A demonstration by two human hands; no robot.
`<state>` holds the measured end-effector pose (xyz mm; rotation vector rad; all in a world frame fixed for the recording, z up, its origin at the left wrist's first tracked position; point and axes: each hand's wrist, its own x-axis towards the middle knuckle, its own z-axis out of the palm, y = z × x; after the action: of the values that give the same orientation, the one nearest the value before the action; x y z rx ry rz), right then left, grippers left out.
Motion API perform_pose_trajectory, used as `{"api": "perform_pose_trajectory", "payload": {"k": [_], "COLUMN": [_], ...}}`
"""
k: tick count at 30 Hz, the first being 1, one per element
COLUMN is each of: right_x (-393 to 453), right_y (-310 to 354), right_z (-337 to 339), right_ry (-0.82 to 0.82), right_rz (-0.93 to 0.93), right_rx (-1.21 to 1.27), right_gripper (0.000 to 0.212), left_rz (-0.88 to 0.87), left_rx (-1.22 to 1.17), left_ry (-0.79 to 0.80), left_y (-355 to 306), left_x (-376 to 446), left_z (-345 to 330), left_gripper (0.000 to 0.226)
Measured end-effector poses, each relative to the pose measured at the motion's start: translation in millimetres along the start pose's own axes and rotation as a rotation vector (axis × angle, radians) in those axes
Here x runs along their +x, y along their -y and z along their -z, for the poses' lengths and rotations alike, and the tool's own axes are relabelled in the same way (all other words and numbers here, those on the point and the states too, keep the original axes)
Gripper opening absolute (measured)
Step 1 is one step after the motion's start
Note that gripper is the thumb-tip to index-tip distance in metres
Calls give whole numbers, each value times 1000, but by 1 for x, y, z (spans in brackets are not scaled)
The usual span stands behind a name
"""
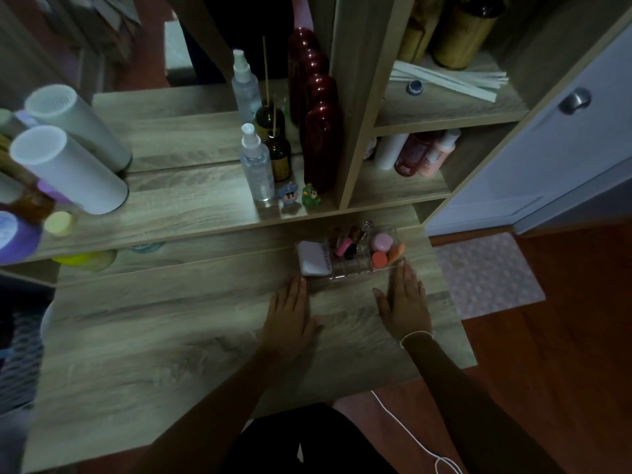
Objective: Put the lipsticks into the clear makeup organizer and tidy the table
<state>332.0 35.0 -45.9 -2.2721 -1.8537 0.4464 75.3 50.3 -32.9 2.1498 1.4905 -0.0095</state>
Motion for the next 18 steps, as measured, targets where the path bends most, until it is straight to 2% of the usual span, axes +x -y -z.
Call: {"api": "perform_pose_trajectory", "payload": {"k": [7, 18], "right_x": [0, -21], "right_y": [-1, 18], "right_z": [2, 9], "right_ry": [3, 48], "right_rz": [11, -78], "right_rx": [1, 12], "right_gripper": [74, 68], "left_rz": [13, -4], "left_rx": [12, 70], "left_ry": [-25, 42], "left_y": [2, 1], "left_x": [-2, -20], "left_z": [-2, 12], "left_gripper": [76, 76]}}
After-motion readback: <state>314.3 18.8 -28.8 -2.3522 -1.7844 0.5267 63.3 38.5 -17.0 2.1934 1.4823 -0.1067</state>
